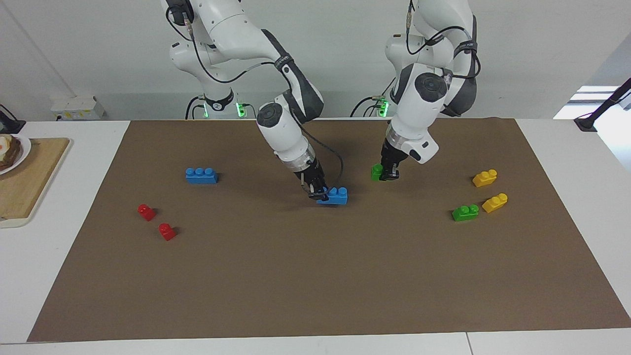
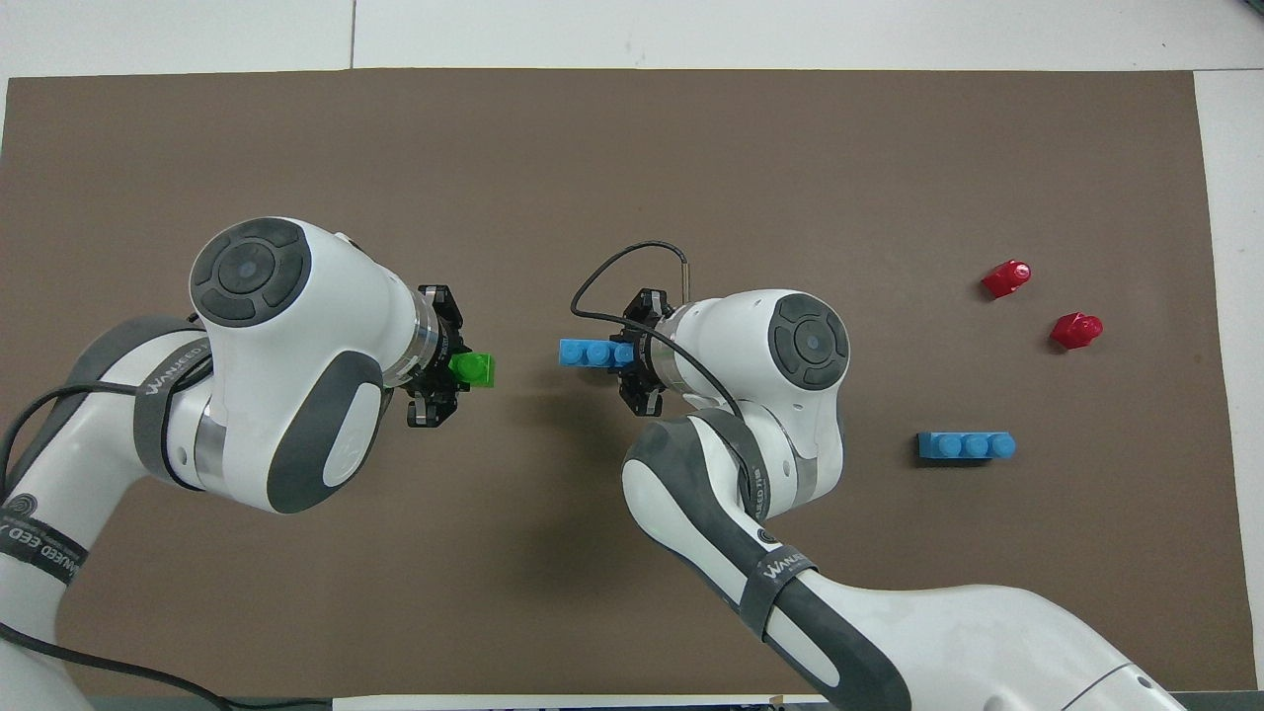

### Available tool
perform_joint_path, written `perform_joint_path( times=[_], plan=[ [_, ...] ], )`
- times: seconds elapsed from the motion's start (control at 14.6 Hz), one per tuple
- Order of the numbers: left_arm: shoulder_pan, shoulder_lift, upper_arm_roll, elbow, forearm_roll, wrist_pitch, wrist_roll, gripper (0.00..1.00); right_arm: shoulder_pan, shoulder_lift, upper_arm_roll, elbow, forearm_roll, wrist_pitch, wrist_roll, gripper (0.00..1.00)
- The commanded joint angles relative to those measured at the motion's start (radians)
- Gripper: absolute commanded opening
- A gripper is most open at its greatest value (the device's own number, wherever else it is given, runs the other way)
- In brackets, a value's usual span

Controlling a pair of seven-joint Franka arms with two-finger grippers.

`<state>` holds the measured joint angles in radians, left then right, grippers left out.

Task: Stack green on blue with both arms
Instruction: 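Move the held green brick with the left gripper above the blue brick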

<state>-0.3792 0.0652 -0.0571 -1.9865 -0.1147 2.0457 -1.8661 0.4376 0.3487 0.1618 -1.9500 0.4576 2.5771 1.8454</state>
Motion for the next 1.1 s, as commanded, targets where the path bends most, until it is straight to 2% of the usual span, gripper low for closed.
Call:
perform_joint_path(
  times=[0.0,0.27,1.03],
  plan=[
    [0.006,-0.002,0.017,-0.015,-0.010,0.024,-0.035,0.00,0.000,-0.002,0.008,-0.020,0.094,0.032,-0.110,0.00],
    [0.006,-0.004,0.016,-0.027,-0.010,0.042,-0.048,0.00,0.007,-0.002,0.007,-0.024,0.138,0.034,-0.144,0.00],
    [-0.012,0.002,0.016,-0.051,-0.010,0.160,-0.123,0.00,0.003,0.026,0.007,-0.047,0.138,0.075,-0.144,0.00]
  ],
)
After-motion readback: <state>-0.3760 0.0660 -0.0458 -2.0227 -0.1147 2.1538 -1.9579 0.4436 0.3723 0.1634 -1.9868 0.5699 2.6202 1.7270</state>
